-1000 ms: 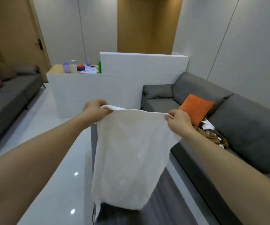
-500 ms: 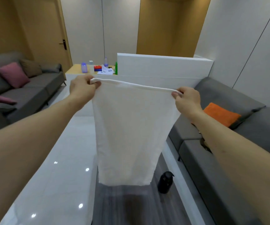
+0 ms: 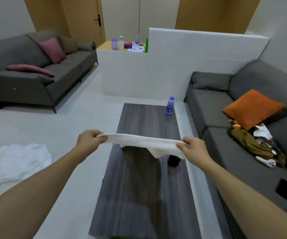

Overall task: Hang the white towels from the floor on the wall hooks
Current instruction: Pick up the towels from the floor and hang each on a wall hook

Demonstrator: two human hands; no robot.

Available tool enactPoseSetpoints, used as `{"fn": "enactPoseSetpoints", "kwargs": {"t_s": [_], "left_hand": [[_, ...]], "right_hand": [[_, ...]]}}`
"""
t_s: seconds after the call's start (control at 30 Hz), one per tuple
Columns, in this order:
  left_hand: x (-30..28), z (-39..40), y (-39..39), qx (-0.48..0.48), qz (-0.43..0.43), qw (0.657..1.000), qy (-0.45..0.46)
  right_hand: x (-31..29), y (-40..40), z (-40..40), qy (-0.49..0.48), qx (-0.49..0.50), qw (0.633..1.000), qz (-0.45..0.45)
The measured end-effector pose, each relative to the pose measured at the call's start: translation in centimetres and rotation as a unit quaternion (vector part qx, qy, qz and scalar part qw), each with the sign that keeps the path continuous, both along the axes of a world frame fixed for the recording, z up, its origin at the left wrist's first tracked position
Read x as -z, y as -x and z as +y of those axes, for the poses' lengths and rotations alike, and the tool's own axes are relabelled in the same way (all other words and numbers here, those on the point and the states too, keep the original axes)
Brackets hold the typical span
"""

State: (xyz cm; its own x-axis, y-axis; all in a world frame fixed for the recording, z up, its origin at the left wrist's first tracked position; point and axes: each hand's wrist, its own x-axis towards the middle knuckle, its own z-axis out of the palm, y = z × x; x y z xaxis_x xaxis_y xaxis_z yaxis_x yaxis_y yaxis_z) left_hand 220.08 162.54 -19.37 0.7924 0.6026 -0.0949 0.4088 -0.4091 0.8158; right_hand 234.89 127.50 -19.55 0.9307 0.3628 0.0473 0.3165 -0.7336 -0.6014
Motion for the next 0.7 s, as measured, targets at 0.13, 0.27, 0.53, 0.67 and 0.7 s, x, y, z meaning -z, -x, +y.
{"fn": "enactPoseSetpoints", "kwargs": {"t_s": [0.13,0.27,0.53,0.67,0.7], "left_hand": [[7.1,-3.1,6.6,0.032,0.166,0.984,0.049],[12.0,-5.6,9.9,0.066,0.260,0.963,0.034],[16.9,-5.1,7.8,0.092,0.334,0.938,0.010],[18.4,-2.4,3.4,0.089,0.340,0.936,-0.008],[18.7,-1.7,2.2,0.080,0.336,0.938,-0.018]], "right_hand": [[7.4,4.7,-3.3,0.085,-0.055,0.985,0.142],[12.4,7.7,-5.2,0.158,-0.075,0.963,0.207],[17.2,6.6,-4.3,0.208,-0.049,0.938,0.272],[18.2,2.5,-0.9,0.199,-0.035,0.941,0.272],[18.2,1.3,0.3,0.190,-0.025,0.946,0.261]]}}
